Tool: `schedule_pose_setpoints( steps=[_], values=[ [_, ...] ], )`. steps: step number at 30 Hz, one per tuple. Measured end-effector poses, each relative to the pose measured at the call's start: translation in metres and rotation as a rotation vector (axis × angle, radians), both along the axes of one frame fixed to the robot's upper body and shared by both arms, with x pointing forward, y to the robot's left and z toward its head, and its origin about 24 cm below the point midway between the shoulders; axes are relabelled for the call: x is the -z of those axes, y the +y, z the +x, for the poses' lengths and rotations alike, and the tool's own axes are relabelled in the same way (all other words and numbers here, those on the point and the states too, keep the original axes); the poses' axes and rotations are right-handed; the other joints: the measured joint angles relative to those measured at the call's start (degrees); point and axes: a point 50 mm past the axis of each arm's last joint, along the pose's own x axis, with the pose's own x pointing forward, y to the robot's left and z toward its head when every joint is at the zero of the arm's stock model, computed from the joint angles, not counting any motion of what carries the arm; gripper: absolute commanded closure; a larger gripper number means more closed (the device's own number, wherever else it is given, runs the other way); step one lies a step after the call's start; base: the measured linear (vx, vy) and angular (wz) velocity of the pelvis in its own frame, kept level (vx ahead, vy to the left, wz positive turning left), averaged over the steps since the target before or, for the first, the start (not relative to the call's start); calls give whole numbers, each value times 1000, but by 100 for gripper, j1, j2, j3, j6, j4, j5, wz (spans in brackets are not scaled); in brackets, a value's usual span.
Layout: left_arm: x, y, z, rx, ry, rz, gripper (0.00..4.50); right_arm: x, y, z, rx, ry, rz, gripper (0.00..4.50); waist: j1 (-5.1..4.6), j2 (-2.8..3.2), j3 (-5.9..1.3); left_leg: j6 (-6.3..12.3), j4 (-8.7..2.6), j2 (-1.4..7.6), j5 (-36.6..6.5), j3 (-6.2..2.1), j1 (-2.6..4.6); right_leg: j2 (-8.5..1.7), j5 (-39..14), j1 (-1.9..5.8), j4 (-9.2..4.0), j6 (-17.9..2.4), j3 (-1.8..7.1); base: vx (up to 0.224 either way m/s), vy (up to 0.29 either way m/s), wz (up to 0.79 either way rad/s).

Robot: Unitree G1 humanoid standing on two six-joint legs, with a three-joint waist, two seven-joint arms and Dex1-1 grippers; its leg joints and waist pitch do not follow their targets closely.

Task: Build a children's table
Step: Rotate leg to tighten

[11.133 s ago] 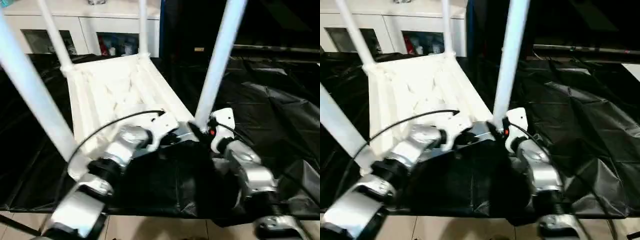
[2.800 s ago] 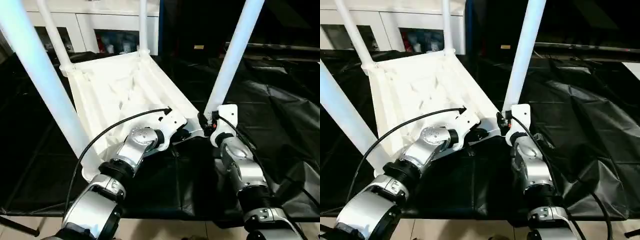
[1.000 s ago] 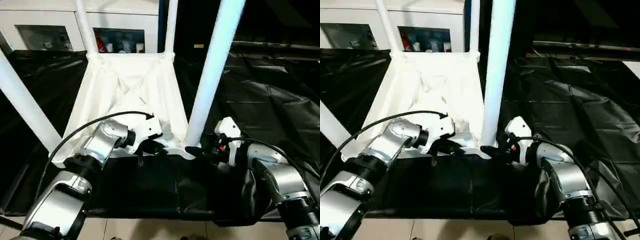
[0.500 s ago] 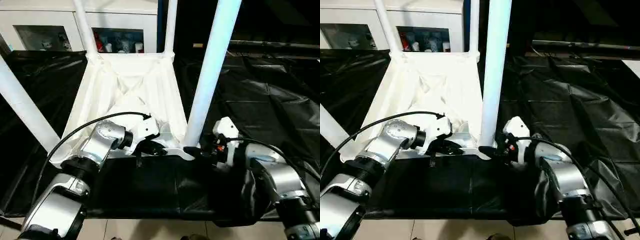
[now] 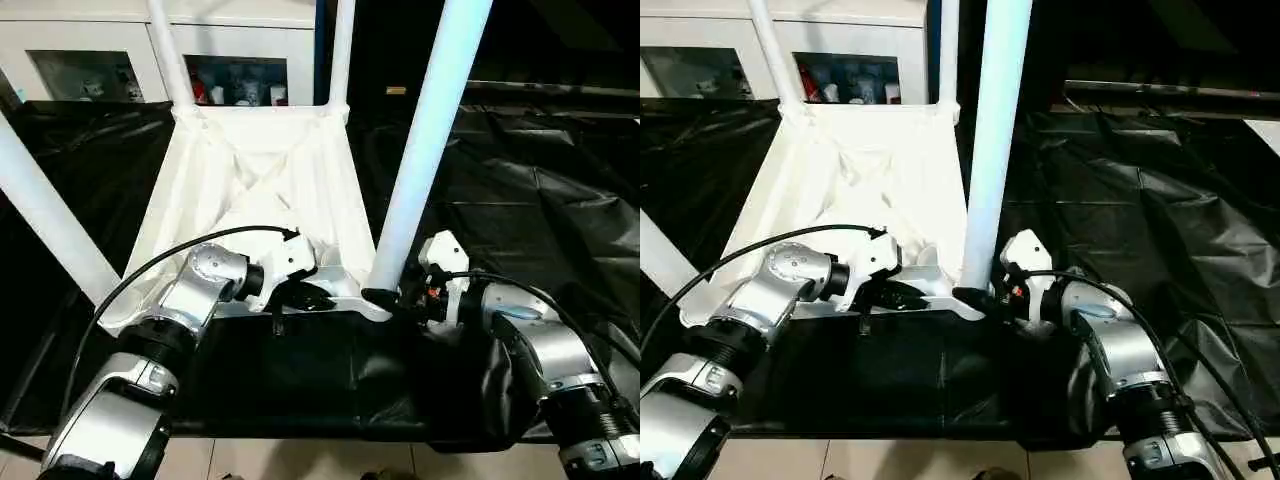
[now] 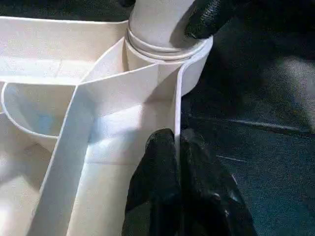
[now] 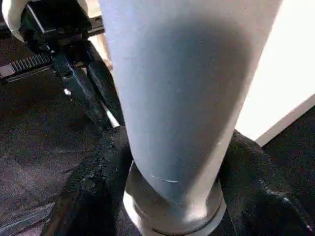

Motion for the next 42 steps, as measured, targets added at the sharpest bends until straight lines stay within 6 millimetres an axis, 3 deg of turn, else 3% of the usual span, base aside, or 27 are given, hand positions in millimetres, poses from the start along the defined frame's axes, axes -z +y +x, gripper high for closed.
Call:
schedule_pose_setpoints(
  steps=[3, 10, 14, 18, 23, 24, 27, 30, 36, 42],
  values=[
    [0, 0, 0, 1, 2, 0, 450, 0, -1, 0, 0, -1, -4, 245, 0, 0, 0, 1, 0, 0, 0, 1, 1, 0, 0, 0, 3, 0, 1, 0, 0, 0],
    [2, -3, 2, -40, -11, 5, 450, 3, 0, 3, 65, -5, 8, 254, -9, -8, -3, 0, 6, -1, 0, 1, 8, 0, 1, 5, 8, -1, 3, 0, 0, 0],
    [5, -25, 10, -171, -60, 4, 450, 13, 4, 17, 320, -22, 24, 254, -62, -40, -13, -31, 45, -2, -17, -3, 18, -1, 4, 11, 38, -5, 12, 0, 0, 0],
    [8, -54, 14, -291, -81, -14, 450, 19, 12, 25, 606, -16, 69, 255, -41, -78, -27, -34, 51, -4, -18, -10, 18, -2, -13, 16, 41, 24, 13, 0, 0, 0],
    [12, -73, 15, -363, -92, -13, 450, 21, 18, 31, 747, -33, 33, 255, -30, -59, -56, -34, 51, -11, -19, -14, 20, -4, -15, 31, 26, 27, 18, 0, 0, 0],
    [12, -73, 15, -364, -91, -13, 450, 22, 18, 31, 749, -38, 30, 255, -29, -55, -60, -34, 50, -11, -19, -15, 18, -4, -15, 31, 22, 28, 17, 0, 0, 0],
    [12, -73, 15, -359, -88, -13, 450, 23, 18, 31, 739, -46, 38, 185, -26, -53, -67, -34, 41, -12, -19, -17, 15, -4, -14, 32, 11, 29, 13, 0, 0, 0],
    [11, -70, 15, -344, -84, -10, 450, 23, 20, 30, 716, -47, 44, 168, -29, -64, -75, -34, 31, -11, -19, -18, 12, -3, -13, 31, 3, 29, 10, 0, 0, 0],
    [8, -47, 13, -233, -56, 2, 450, 19, 9, 22, 474, -29, 39, 168, -54, -75, -77, -34, -11, -4, -19, -27, 15, 3, -12, 21, 0, 29, -9, 0, 0, 0],
    [6, -22, 2, -38, 19, -11, 450, 11, -10, 0, 118, 0, -19, 168, 0, -76, -76, -17, -28, 1, -8, -26, 10, 6, -19, 18, -4, 15, -15, 0, 0, 0]
  ],
)
